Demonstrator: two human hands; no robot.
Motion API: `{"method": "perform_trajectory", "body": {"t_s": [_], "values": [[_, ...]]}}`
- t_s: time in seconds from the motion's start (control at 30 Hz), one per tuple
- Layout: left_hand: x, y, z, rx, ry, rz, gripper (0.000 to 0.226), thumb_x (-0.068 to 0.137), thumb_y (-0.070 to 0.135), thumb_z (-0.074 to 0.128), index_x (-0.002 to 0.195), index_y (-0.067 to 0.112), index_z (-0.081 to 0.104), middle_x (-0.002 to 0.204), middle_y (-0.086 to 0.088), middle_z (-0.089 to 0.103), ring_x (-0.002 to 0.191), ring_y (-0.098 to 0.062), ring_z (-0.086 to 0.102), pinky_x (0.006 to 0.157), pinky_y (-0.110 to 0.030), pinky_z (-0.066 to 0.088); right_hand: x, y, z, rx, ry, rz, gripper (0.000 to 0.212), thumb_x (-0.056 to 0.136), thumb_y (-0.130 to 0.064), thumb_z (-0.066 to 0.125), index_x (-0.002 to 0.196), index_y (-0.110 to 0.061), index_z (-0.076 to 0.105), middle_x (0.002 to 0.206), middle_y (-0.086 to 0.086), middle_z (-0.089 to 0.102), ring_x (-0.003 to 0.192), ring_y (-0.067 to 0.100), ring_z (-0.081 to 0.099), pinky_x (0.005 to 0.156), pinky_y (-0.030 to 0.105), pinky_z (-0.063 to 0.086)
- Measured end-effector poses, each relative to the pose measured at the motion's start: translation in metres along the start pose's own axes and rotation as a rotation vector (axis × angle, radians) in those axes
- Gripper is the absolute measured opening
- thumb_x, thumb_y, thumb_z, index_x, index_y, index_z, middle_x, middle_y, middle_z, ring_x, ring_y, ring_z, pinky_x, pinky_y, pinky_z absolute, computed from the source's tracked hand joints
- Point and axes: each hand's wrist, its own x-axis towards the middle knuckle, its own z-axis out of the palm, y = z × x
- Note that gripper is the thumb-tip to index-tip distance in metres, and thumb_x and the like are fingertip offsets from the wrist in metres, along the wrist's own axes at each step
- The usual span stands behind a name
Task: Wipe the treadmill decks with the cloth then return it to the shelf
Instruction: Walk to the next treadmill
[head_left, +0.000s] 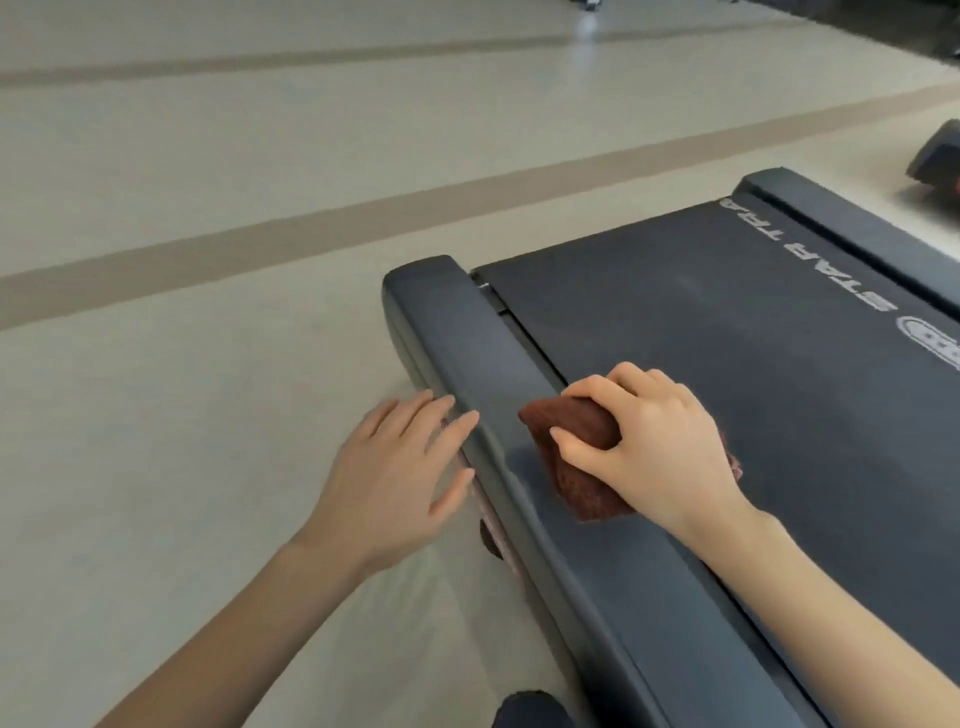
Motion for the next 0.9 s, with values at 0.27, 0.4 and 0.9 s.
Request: {"method": "perform_trajectory", "body": {"t_s": [0.27,0.4,0.9], "values": [[-0.066,-0.05,-0.002,0.063,-0.051,-0.365,0.052,0.087,0.044,0.034,0.125,0.017,0.058,0.125,-0.008,0.061,0.118,-0.028,0.055,0.101,-0.045,0.042,0.04,-0.079,0.057,0.066,-0.087,-0.366,0.03,0.076,-0.044,0.067,0.096,-0.021,0.068,0.085,0.001,0.062,0.075,0.025,0.056,0.069,0.04,0.047],[-0.097,-0.079,0.002,0.077,-0.098,-0.451,0.051,0.087,0.044,0.035,0.125,0.02,0.059,0.124,-0.005,0.062,0.117,-0.025,0.056,0.101,-0.045,0.04,0.052,-0.117,0.081,0.08,-0.144,-0.458,0.028,0.075,-0.042,0.07,0.093,-0.021,0.069,0.084,0.001,0.062,0.076,0.025,0.056,0.067,0.038,0.047],[-0.082,-0.222,-0.099,0.052,-0.149,-0.5,0.054,0.087,0.043,0.033,0.128,0.017,0.056,0.124,-0.008,0.061,0.113,-0.028,0.058,0.1,-0.048,0.042,0.173,-0.249,0.036,0.125,-0.199,-0.396,0.027,0.07,-0.037,0.07,0.091,-0.02,0.067,0.084,0.0,0.061,0.072,0.026,0.055,0.069,0.037,0.045]]}}
